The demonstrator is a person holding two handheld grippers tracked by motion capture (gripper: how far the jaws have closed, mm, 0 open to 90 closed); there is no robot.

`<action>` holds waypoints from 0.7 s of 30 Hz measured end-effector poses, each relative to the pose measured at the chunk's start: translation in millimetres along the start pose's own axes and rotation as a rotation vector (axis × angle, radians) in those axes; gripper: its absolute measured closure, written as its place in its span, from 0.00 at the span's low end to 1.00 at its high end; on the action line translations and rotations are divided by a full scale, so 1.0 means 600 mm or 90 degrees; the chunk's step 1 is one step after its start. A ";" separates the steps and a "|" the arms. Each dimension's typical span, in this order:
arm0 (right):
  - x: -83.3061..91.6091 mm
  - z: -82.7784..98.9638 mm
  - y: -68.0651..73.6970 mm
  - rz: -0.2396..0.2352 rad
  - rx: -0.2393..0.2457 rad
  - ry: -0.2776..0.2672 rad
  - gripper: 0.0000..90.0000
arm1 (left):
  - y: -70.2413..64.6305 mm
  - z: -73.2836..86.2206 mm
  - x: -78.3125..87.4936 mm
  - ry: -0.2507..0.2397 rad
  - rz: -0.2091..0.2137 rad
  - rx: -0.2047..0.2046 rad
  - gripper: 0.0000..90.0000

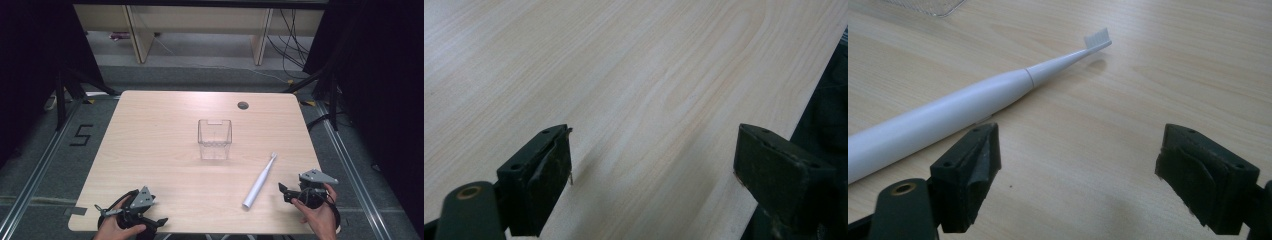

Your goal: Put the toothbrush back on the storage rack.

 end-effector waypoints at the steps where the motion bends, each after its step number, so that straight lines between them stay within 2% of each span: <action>1: 0.001 -0.002 -0.005 0.017 0.019 -0.005 0.20 | -0.001 0.000 0.000 -0.006 0.000 0.001 0.17; 2: 0.003 -0.001 0.002 -0.001 -0.016 -0.001 0.20 | -0.001 0.000 0.000 -0.006 -0.001 0.001 0.16; 3: 0.003 -0.003 -0.004 0.004 0.007 -0.007 0.20 | -0.001 0.000 0.000 -0.006 -0.001 0.001 0.16; 5: 0.004 -0.004 -0.003 0.003 0.005 -0.011 0.20 | 0.000 0.000 0.000 0.000 0.001 -0.001 0.16; 6: 0.004 -0.006 0.003 0.000 -0.015 -0.019 0.20 | 0.000 0.000 0.000 0.000 0.001 -0.001 0.16; 7: 0.004 -0.006 0.003 0.000 -0.015 -0.019 0.20 | 0.000 0.000 0.000 0.000 0.001 -0.001 0.16; 10: 0.004 -0.012 0.004 -0.005 0.013 -0.027 0.21 | 0.000 0.000 0.000 -0.005 -0.001 0.002 0.16; 11: 0.004 -0.013 0.009 -0.008 -0.004 -0.029 0.21 | 0.000 0.000 0.000 -0.006 -0.001 0.002 0.16; 13: 0.005 -0.018 0.009 -0.010 0.014 -0.030 0.22 | 0.000 0.000 0.000 -0.006 -0.001 0.002 0.16; 15: 0.004 -0.021 0.019 -0.022 -0.007 -0.032 0.24 | 0.000 -0.001 0.000 -0.007 -0.001 0.003 0.16; 16: 0.004 -0.025 0.017 -0.023 0.016 -0.038 0.25 | -0.001 0.000 0.001 -0.006 -0.003 0.013 0.16; 18: 0.003 -0.027 0.022 -0.035 0.015 -0.038 0.26 | -0.001 0.000 0.002 -0.007 -0.002 0.013 0.16; 19: 0.004 -0.030 0.027 -0.040 0.025 -0.043 0.28 | -0.001 0.000 0.002 -0.011 0.000 0.013 0.17; 20: 0.005 -0.034 0.047 -0.051 0.013 -0.044 0.32 | -0.001 0.000 0.001 -0.012 0.000 0.018 0.16; 21: 0.003 -0.037 0.047 -0.052 0.046 -0.052 0.34 | -0.001 0.000 0.001 -0.012 0.000 0.018 0.16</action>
Point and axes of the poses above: each handheld gripper's, and its own axes: x roughly backward along the jaws, z roughly out of its underside, y roughly to its left, the point moved 4 cm from there along -x, roughly forward along the jaws, and after that the axes turned 13 degrees about -z, right-handed, at the moved point
